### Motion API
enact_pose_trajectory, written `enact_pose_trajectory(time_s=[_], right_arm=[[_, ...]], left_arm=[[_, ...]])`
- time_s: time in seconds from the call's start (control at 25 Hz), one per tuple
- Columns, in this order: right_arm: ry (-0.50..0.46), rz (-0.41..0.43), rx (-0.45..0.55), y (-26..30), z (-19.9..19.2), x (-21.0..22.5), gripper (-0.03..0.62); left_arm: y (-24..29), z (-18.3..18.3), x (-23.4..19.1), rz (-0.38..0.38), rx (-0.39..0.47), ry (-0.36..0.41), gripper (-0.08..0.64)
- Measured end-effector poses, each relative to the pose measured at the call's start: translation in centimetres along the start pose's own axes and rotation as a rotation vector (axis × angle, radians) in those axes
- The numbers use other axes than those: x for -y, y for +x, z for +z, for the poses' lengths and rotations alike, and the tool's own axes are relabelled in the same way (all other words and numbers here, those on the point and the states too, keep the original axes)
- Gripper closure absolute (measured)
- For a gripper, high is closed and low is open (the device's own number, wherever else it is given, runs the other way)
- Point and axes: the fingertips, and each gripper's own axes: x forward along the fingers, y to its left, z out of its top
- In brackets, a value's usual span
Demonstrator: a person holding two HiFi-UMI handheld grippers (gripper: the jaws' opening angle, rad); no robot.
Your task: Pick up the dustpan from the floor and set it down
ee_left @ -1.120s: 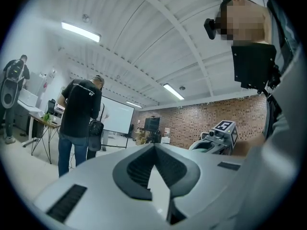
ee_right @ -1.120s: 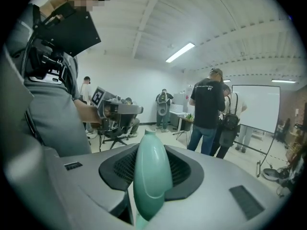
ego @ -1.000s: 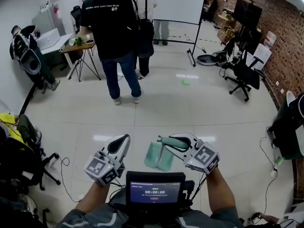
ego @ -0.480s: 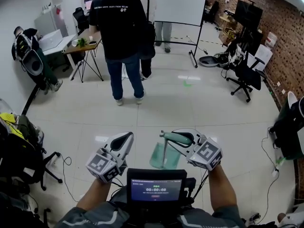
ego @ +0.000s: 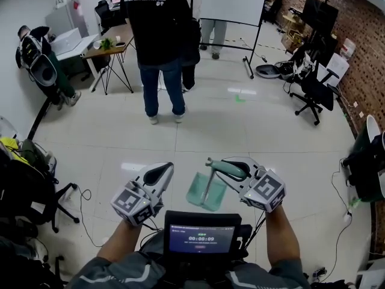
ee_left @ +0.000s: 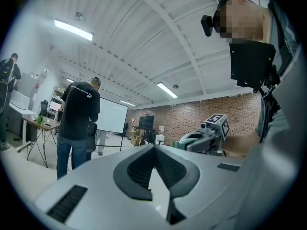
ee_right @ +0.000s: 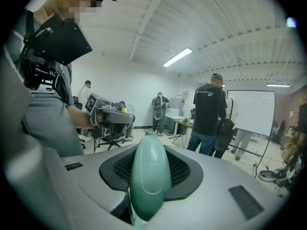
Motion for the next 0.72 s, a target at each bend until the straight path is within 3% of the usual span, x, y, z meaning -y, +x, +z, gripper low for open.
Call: enact_pose_trajectory(time_s=[0.48, 0.72], right_arm=[[0.01, 0.0, -0.017, 2.5, 0.0, -0.1, 0.445], [0.019, -0.02, -0.027, 3.2, 0.4, 0.8, 0.446]], left_arm=[[-1.1, -0.7, -3.0, 0.029, 0.001, -0.052, 0.529], [-1.3, 0.0, -4.9, 0.055, 0.02, -0.036, 0.528]])
